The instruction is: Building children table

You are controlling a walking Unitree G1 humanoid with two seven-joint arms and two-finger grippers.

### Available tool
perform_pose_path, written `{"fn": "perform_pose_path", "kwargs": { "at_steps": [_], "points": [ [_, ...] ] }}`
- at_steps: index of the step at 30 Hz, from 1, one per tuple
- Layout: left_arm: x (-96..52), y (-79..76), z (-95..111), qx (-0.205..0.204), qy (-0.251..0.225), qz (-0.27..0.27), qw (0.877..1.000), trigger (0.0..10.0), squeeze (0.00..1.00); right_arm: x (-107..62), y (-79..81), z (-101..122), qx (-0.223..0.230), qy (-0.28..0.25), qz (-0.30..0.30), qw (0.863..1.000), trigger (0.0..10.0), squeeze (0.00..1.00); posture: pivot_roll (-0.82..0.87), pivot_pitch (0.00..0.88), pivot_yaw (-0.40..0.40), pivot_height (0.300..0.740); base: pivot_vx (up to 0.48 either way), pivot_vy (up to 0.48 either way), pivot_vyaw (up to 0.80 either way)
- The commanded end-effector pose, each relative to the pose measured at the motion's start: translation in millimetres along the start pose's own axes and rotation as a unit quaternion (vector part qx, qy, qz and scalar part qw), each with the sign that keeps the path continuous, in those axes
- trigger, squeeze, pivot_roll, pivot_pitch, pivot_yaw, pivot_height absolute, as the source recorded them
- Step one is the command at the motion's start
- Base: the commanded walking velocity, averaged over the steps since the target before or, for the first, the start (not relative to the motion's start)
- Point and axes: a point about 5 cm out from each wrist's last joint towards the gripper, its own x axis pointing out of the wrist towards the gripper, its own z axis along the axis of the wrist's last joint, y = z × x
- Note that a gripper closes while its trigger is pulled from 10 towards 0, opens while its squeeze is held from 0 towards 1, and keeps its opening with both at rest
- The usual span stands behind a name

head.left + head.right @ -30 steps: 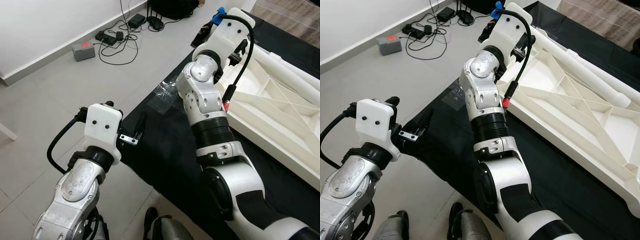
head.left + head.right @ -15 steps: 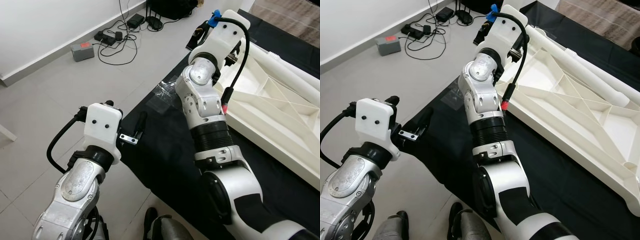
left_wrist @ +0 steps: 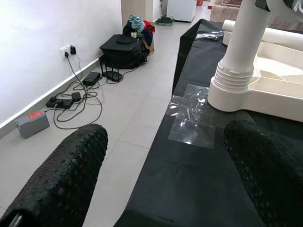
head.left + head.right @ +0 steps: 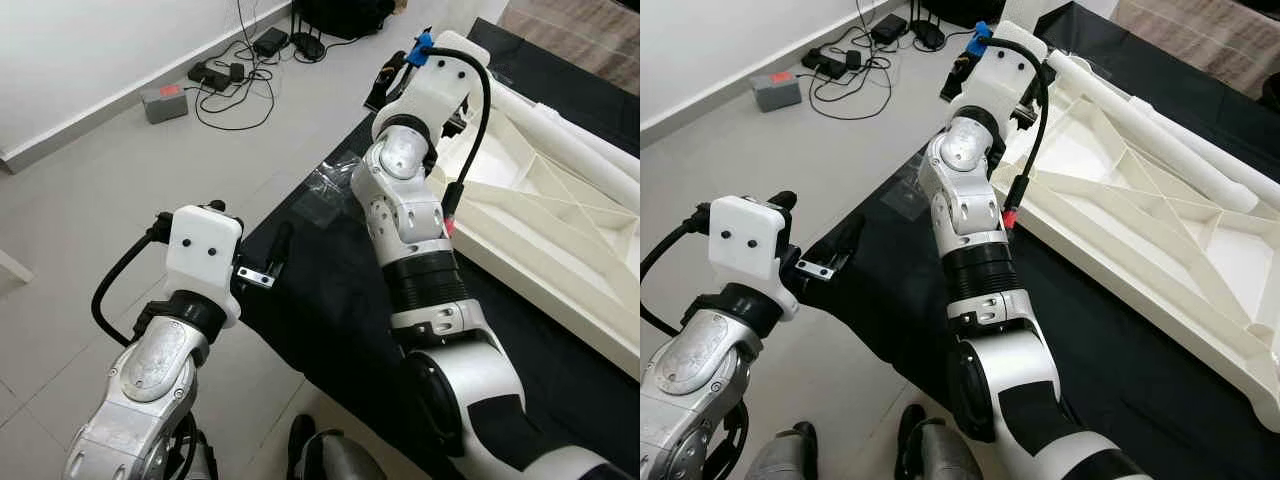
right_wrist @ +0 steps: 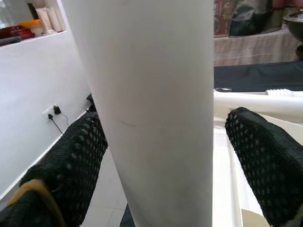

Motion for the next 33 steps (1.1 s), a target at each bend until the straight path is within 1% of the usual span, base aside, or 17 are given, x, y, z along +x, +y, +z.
{"fn": "perform_pose_path", "kwargs": {
  "at_steps": [1,8,14,19,21,26,29,33],
  "points": [
    [-0.2,-1.1,-3,0.004,0.005,-0.005,1.000,10.0,0.00,-0.2,-6.2,-3,-0.007,0.001,-0.004,1.000,10.0,0.00,0.07,0.293,-0.163,0.740,0.000,0.000,0.00],
    [0.8,-1.9,-3,0.000,0.004,-0.010,1.000,10.0,0.00,2.1,-19.6,-5,-0.025,-0.006,-0.012,1.000,10.0,0.00,0.07,0.291,-0.159,0.740,0.000,0.000,0.00],
    [0.1,-4.1,-4,-0.003,0.006,-0.019,1.000,10.0,0.00,2.8,-27.4,-3,-0.031,-0.009,-0.018,0.999,10.0,0.00,0.07,0.291,-0.156,0.740,0.000,0.000,0.00],
    [0.1,-4.2,-4,-0.003,0.005,-0.020,1.000,10.0,0.00,2.3,-29.4,-3,-0.032,-0.008,-0.015,0.999,10.0,0.00,0.07,0.290,-0.155,0.740,0.000,0.000,0.00],
    [0.3,-4.4,-4,-0.003,0.004,-0.020,1.000,10.0,0.00,-0.7,-29.7,-6,-0.035,-0.001,-0.002,0.999,10.0,0.00,0.07,0.288,-0.154,0.740,0.000,0.000,0.00],
    [0.2,-4.1,-4,-0.002,0.005,-0.019,1.000,10.0,0.00,-0.9,-32.3,-7,-0.039,0.001,0.004,0.999,10.0,0.00,0.07,0.288,-0.154,0.740,0.000,0.000,0.00],
    [0.2,-4.0,-4,-0.001,0.004,-0.019,1.000,10.0,0.00,-0.4,-33.5,-8,-0.036,0.008,0.022,0.999,10.0,0.00,0.07,0.288,-0.154,0.740,0.000,0.000,0.00],
    [0.0,-3.9,-4,-0.001,0.004,-0.019,1.000,10.0,0.00,-0.2,-37.4,-9,-0.039,0.015,0.031,0.999,10.0,0.00,0.07,0.275,-0.152,0.740,0.000,0.000,0.00]
  ]
}}
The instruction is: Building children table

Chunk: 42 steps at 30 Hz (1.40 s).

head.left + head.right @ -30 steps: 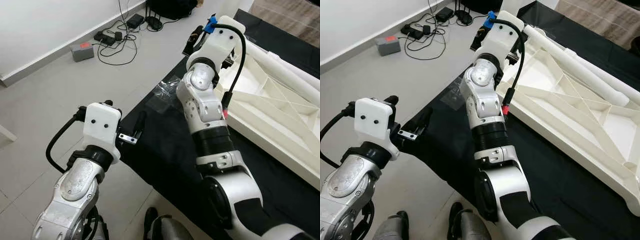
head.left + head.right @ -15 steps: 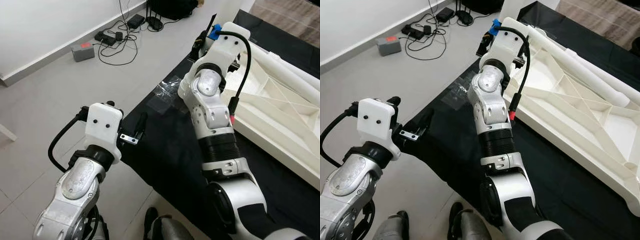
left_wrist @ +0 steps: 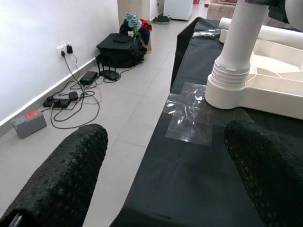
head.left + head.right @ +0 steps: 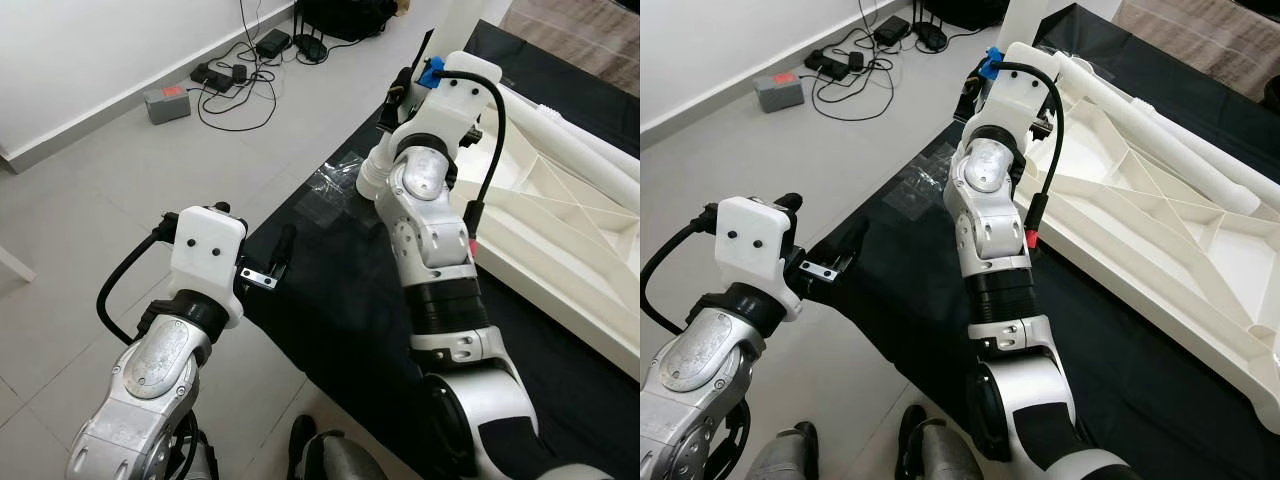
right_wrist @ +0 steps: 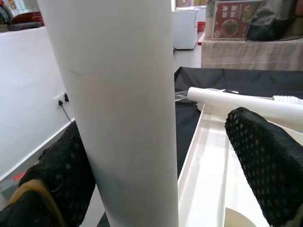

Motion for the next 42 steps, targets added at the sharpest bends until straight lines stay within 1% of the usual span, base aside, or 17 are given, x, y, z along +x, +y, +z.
{"fn": "perform_pose_path", "kwargs": {
  "at_steps": [1,11,12,23,26,27,29,37,42],
  "points": [
    [-1.8,-2.7,-2,0.001,0.002,-0.008,1.000,10.0,0.00,0.9,-10.8,-4,-0.004,0.009,-0.007,1.000,10.0,0.00,0.07,0.275,-0.152,0.740,0.000,0.000,0.00],
    [-1.3,-2.9,-2,0.000,0.000,-0.009,1.000,10.0,0.00,-0.9,-14.8,-8,0.001,0.027,0.031,0.999,10.0,0.00,0.07,0.269,-0.150,0.740,0.000,0.000,0.00],
    [-1.3,-3.0,-2,0.000,0.000,-0.009,1.000,10.0,0.00,-1.4,-15.8,-9,0.003,0.032,0.046,0.998,10.0,0.00,0.07,0.267,-0.151,0.740,0.000,0.000,0.00],
    [-1.9,-3.3,-2,0.001,-0.001,-0.009,1.000,10.0,0.00,-3.2,-16.0,-13,0.013,0.047,0.088,0.995,10.0,0.00,0.07,0.261,-0.151,0.740,0.000,0.000,0.00],
    [-1.5,-3.2,-2,0.001,-0.001,-0.009,1.000,10.0,0.00,-4.1,-14.7,-15,0.022,0.060,0.122,0.990,10.0,0.00,0.07,0.260,-0.152,0.740,0.000,0.000,0.00],
    [-1.5,-3.2,-2,0.001,-0.001,-0.009,1.000,10.0,0.00,-4.1,-14.7,-15,0.022,0.060,0.122,0.990,10.0,0.00,0.07,0.260,-0.152,0.740,0.000,0.000,0.00],
    [-1.3,-3.0,-2,0.002,-0.002,-0.008,1.000,10.0,0.00,-5.5,-13.4,-17,0.034,0.068,0.145,0.987,10.0,0.00,0.06,0.261,-0.152,0.740,0.000,0.000,0.00],
    [-0.6,-2.2,-2,0.003,-0.002,-0.007,1.000,10.0,0.00,-5.9,-17.2,-19,0.026,0.073,0.160,0.984,10.0,0.00,0.07,0.263,-0.152,0.740,0.000,0.000,0.00],
    [-0.6,-2.1,-2,0.003,-0.003,-0.007,1.000,10.0,0.00,-4.9,-21.3,-20,0.017,0.072,0.156,0.985,10.0,0.00,0.07,0.263,-0.151,0.740,0.000,0.000,0.00]
  ]
}}
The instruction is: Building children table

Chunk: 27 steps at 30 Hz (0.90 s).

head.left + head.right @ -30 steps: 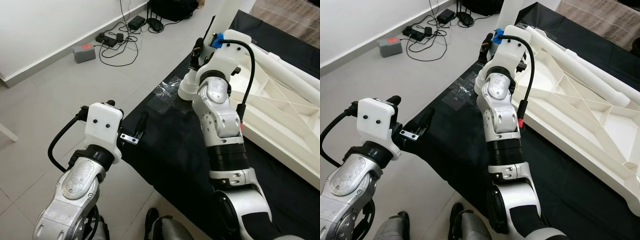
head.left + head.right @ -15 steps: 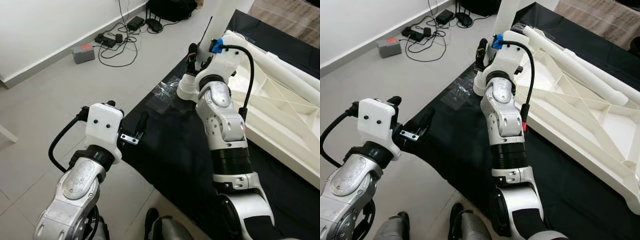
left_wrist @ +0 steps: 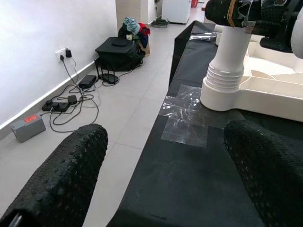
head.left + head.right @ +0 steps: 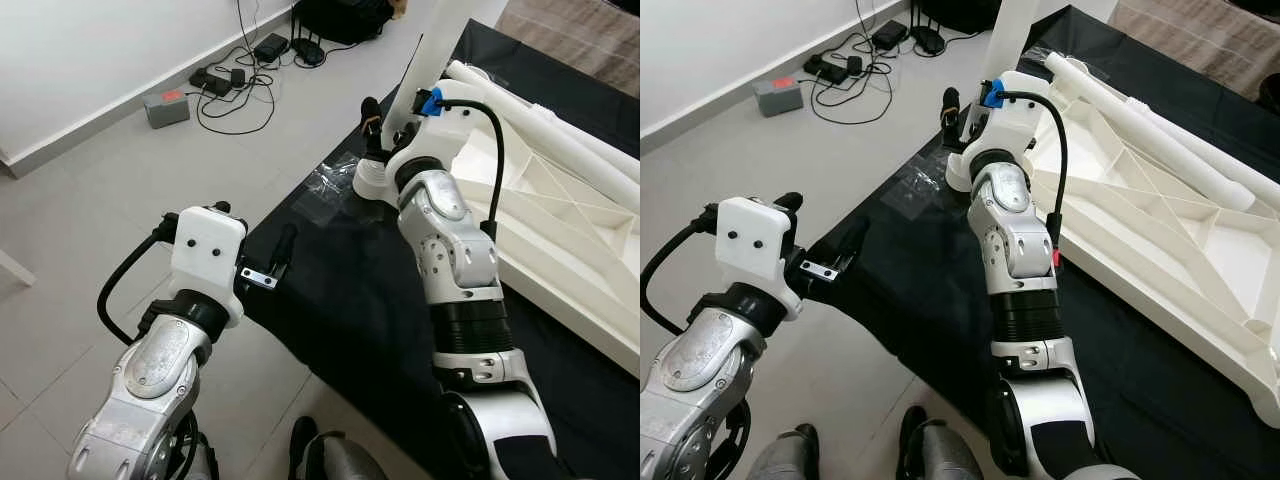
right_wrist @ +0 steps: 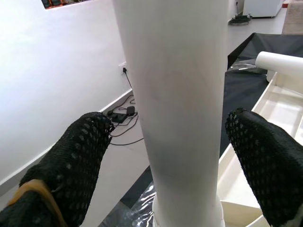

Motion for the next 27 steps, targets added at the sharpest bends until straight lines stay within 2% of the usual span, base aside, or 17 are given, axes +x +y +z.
{"fn": "perform_pose_path", "kwargs": {
  "at_steps": [1,27],
  "points": [
    [-1.2,-2.2,-1,0.003,-0.001,-0.007,1.000,10.0,0.00,-3.1,-7.3,-2,-0.006,0.003,-0.009,1.000,10.0,0.00,0.07,0.263,-0.151,0.740,0.000,0.000,0.00],
    [-0.7,-0.2,-1,0.005,-0.001,-0.005,1.000,10.0,0.00,-8.0,-21.2,-6,-0.006,0.016,0.015,1.000,10.0,0.00,0.06,0.268,-0.150,0.740,0.000,0.000,0.00]
  ]
}}
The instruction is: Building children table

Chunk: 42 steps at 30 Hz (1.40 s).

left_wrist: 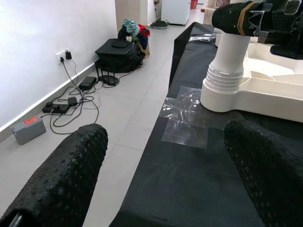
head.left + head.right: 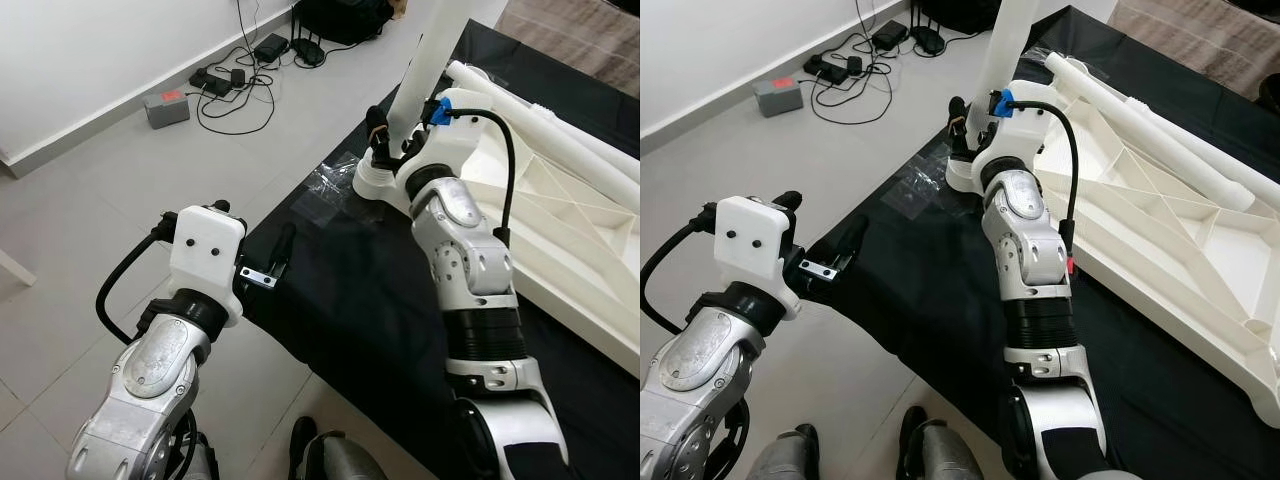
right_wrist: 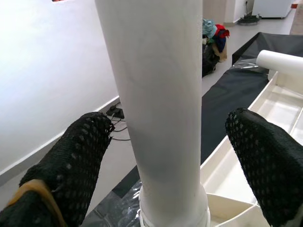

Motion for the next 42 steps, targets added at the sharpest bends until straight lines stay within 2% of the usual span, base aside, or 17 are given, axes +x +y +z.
{"fn": "perform_pose_path", "kwargs": {
  "at_steps": [1,6,13,17,22,31,33,34,36,38,41,42],
  "points": [
    [-0.8,-1.1,-2,0.002,0.002,-0.003,1.000,10.0,0.00,-4.1,-10.4,-3,0.003,0.007,-0.008,1.000,10.0,0.00,0.06,0.270,-0.148,0.740,0.000,0.000,0.00],
    [-0.9,-0.6,-2,0.001,0.002,-0.003,1.000,10.0,0.00,-7.2,-22.3,-2,-0.010,0.009,-0.008,1.000,10.0,0.00,0.06,0.269,-0.148,0.740,0.000,0.000,0.00],
    [-1.0,-0.5,-2,0.002,0.002,-0.003,1.000,10.0,0.00,-10.2,-27.9,-3,-0.016,0.012,-0.008,1.000,10.0,0.00,0.06,0.270,-0.148,0.740,0.000,0.000,0.00],
    [-1.1,-0.2,-2,0.002,0.002,-0.002,1.000,10.0,0.00,-17.1,-36.6,-4,-0.019,0.018,-0.004,1.000,10.0,0.00,0.05,0.270,-0.147,0.740,0.000,0.000,0.00],
    [-0.7,-0.3,-2,0.001,0.001,-0.003,1.000,10.0,0.00,-25.0,-38.9,-6,0.003,0.031,0.021,0.999,10.0,0.00,0.05,0.271,-0.144,0.740,0.000,0.000,0.00],
    [-0.1,-0.1,-1,0.002,0.000,-0.003,1.000,10.0,0.00,-32.0,-42.7,-9,-0.005,0.042,0.040,0.998,10.0,0.00,0.05,0.272,-0.146,0.740,0.000,0.000,0.00],
    [-0.6,0.4,-2,0.003,0.002,-0.002,1.000,10.0,0.00,-46.0,-49.4,-15,-0.018,0.058,0.071,0.996,10.0,0.00,0.05,0.268,-0.145,0.740,0.000,0.000,0.00],
    [-0.6,0.4,-2,0.003,0.002,-0.002,1.000,10.0,0.00,-46.0,-49.4,-15,-0.018,0.058,0.071,0.996,10.0,0.00,0.05,0.268,-0.145,0.740,0.000,0.000,0.00],
    [-1.6,1.2,-3,0.004,0.004,-0.002,1.000,10.0,0.00,-56.4,-51.5,-20,-0.010,0.069,0.086,0.994,10.0,0.00,0.05,0.260,-0.141,0.740,0.000,0.000,0.00],
    [-3.9,2.6,-6,0.005,0.009,-0.001,1.000,10.0,0.00,-74.2,-57.1,-25,-0.015,0.067,0.092,0.993,10.0,0.00,0.04,0.246,-0.141,0.740,0.000,0.000,0.00],
    [-4.5,2.9,-7,0.005,0.010,0.000,1.000,10.0,0.00,-79.3,-58.9,-26,-0.018,0.068,0.091,0.993,10.0,0.00,0.04,0.246,-0.141,0.740,0.000,0.000,0.00],
    [-5.8,2.7,-9,0.007,0.015,0.000,1.000,10.0,0.00,-86.2,-59.6,-28,-0.025,0.067,0.088,0.994,10.0,0.00,0.03,0.228,-0.131,0.740,0.000,0.000,0.00]
  ]
}}
